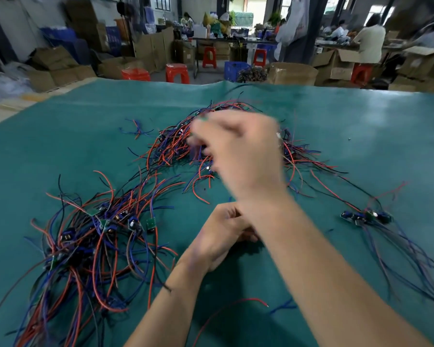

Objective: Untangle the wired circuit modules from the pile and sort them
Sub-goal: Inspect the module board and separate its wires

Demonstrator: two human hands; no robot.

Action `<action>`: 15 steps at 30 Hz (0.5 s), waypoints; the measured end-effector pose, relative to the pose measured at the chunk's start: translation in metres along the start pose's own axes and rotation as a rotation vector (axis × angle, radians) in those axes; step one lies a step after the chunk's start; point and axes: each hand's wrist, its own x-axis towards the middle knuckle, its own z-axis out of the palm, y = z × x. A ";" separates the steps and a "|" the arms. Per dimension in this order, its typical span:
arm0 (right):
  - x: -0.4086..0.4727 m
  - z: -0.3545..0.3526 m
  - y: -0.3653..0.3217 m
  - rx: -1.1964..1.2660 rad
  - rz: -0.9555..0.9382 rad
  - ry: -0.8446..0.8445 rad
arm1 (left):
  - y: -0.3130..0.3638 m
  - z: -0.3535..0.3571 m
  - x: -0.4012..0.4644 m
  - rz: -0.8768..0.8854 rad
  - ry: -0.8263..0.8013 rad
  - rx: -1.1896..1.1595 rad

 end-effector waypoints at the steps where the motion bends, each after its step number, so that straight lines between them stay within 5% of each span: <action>1: -0.001 0.019 -0.001 -0.104 0.004 -0.107 | -0.002 -0.001 -0.001 -0.005 0.021 -0.011; 6: 0.008 0.041 0.032 -0.543 0.050 -0.424 | -0.002 -0.005 0.000 -0.020 0.040 -0.014; 12: 0.027 -0.048 0.119 -1.031 0.177 -0.259 | 0.001 0.000 0.004 -0.041 -0.004 -0.001; 15: 0.017 -0.085 0.146 -1.067 0.288 -0.266 | 0.001 -0.001 0.005 -0.035 -0.011 -0.030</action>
